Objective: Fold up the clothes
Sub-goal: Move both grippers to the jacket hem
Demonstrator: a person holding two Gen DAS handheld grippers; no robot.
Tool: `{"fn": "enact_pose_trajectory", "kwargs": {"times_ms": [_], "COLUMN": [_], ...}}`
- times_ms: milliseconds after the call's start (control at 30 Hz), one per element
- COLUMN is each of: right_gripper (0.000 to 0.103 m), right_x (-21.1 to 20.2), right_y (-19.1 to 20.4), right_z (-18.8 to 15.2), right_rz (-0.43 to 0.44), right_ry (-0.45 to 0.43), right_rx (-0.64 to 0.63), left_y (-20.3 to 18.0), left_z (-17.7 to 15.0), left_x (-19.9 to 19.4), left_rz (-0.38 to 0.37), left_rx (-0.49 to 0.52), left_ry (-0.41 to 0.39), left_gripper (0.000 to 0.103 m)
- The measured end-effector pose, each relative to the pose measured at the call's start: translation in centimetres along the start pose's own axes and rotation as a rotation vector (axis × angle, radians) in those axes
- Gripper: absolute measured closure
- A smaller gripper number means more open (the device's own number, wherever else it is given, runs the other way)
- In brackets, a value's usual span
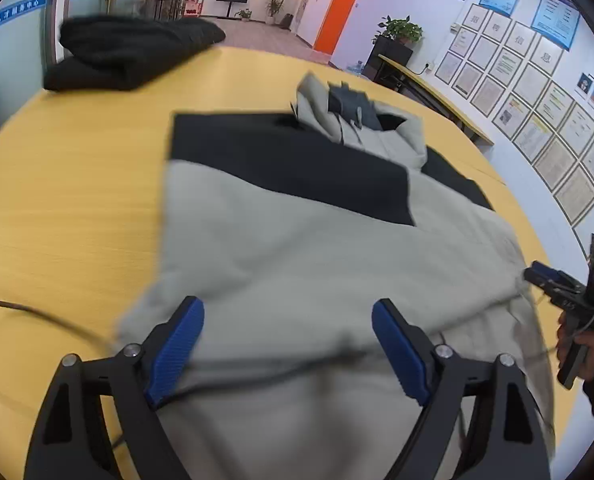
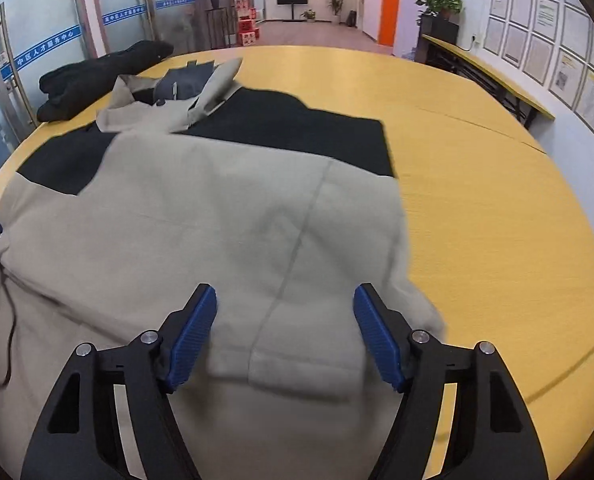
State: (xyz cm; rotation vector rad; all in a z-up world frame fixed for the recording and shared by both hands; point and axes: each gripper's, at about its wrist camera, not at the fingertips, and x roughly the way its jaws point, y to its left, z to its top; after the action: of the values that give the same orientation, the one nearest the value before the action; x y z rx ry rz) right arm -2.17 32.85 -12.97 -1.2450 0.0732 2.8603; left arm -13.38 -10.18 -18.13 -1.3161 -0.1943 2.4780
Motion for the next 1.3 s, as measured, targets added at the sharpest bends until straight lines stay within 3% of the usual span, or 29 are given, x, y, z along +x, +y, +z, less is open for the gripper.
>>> {"fn": "enact_pose_trajectory", "kwargs": {"times_ms": [167, 300, 467, 600, 700, 800, 900, 1033, 1167, 1300], "right_gripper": [0.021, 0.014, 0.009, 0.009, 0.009, 0.011, 0.015, 0.015, 0.015, 0.016], "right_x": [-4.1, -13.7, -20.5, -21.4, -20.6, -19.8, -19.0, -17.4, -16.8, -16.9], "right_y": [0.0, -0.2, -2.3, -3.0, -3.7, -4.8, -5.5, -5.1, -4.0, -3.4], "right_z": [-1.0, -2.3, -5.5, -11.2, -16.9, -22.3, -25.9, -27.1, -25.8, -25.1], "right_rz": [-0.033, -0.069, 0.009, 0.155, 0.202, 0.232, 0.257, 0.248, 0.255, 0.240], "right_ry": [0.025, 0.023, 0.013, 0.101, 0.217, 0.326, 0.374, 0.404, 0.378, 0.384], "right_rx": [-0.043, -0.098, -0.059, -0.086, -0.084, -0.056, -0.039, -0.049, -0.040, -0.058], "left_y": [0.5, -0.2, -4.1, -5.9, -4.8, -3.4, -2.2, -0.1, 0.9, 3.5], "left_z": [-0.3, -2.1, -7.9, -15.0, -19.5, -22.8, -24.5, -24.7, -24.2, -24.9], "left_x": [-13.6, -24.2, -29.2, -25.9, -21.4, -18.7, -17.6, -18.8, -20.6, -24.9], "left_rz": [0.034, 0.044, 0.022, -0.021, -0.017, 0.029, 0.088, 0.117, 0.121, 0.148], "left_rx": [0.074, 0.086, 0.117, 0.052, -0.054, -0.097, -0.107, -0.162, -0.134, -0.101], "left_ry": [-0.051, -0.045, 0.033, 0.140, 0.261, 0.336, 0.375, 0.333, 0.344, 0.372], "left_gripper": [0.017, 0.011, 0.010, 0.010, 0.019, 0.021, 0.021, 0.021, 0.021, 0.021]}}
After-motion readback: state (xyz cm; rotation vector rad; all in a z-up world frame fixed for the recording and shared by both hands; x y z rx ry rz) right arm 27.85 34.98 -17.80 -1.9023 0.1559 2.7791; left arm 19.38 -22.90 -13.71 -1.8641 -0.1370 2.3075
